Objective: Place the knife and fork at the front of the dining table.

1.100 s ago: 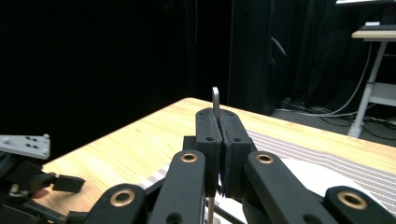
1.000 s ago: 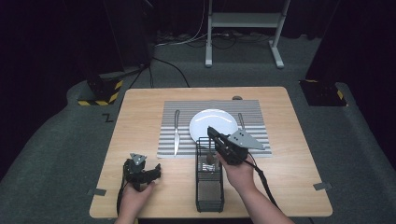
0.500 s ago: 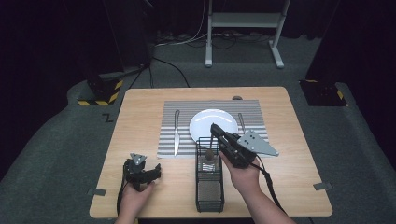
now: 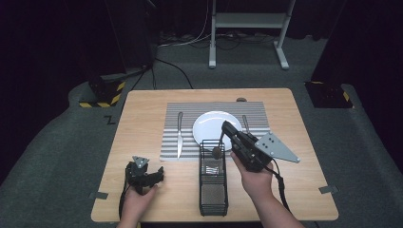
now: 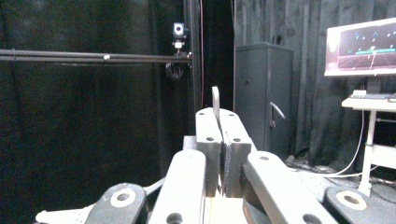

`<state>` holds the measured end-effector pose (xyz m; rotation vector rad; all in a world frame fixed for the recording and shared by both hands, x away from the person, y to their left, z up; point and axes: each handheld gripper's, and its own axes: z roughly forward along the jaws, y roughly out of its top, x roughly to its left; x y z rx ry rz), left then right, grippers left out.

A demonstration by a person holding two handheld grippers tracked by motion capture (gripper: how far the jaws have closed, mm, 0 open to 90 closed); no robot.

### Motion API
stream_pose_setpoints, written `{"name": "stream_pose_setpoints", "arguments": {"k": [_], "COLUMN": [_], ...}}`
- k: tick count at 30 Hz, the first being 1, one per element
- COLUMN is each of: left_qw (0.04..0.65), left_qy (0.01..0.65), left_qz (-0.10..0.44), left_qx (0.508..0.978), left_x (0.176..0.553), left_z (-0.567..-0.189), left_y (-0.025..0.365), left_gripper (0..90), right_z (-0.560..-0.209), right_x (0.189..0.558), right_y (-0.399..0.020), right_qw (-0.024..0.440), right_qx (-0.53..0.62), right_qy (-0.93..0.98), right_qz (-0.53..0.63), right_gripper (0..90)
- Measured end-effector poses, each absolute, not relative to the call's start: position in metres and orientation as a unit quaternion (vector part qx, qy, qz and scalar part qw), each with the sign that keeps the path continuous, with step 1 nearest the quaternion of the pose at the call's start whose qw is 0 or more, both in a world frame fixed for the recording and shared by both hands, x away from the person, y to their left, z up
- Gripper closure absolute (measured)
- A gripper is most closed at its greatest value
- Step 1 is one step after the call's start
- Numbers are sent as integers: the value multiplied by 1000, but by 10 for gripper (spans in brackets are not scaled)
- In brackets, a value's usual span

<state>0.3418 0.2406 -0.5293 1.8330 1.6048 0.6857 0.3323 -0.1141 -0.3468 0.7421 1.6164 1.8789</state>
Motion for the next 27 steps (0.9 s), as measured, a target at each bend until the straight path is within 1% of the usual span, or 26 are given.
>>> {"name": "stream_pose_setpoints", "arguments": {"k": [8,14,21,27], "left_qw": [301,301,301,301], "left_qy": [605,605,605,607], "left_qz": [258,258,258,259], "left_qx": [690,691,691,688], "left_x": [342,342,342,342], "left_z": [-529,-529,-529,-529], "left_y": [241,241,241,240], "left_gripper": [111,111,111,112], "right_z": [-329,-325,-344,-373], "right_x": [330,332,343,358], "right_y": [-128,-147,-177,-206], "right_qw": [292,314,353,361], "right_qx": [278,291,322,364], "right_qy": [582,572,578,583], "right_qz": [706,700,662,630], "right_gripper": [883,883,884,884]}}
